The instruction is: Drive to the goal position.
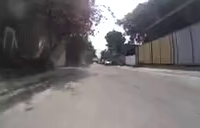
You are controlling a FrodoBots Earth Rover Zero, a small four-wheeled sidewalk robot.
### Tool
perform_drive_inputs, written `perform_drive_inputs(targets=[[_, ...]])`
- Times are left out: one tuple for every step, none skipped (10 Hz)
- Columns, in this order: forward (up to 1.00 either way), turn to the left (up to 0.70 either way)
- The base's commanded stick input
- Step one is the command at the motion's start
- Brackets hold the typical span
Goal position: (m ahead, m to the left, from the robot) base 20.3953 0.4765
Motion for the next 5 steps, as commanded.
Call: perform_drive_inputs(targets=[[1.00,-0.03],[1.00,-0.03],[1.00,-0.03],[1.00,-0.03],[1.00,-0.03]])
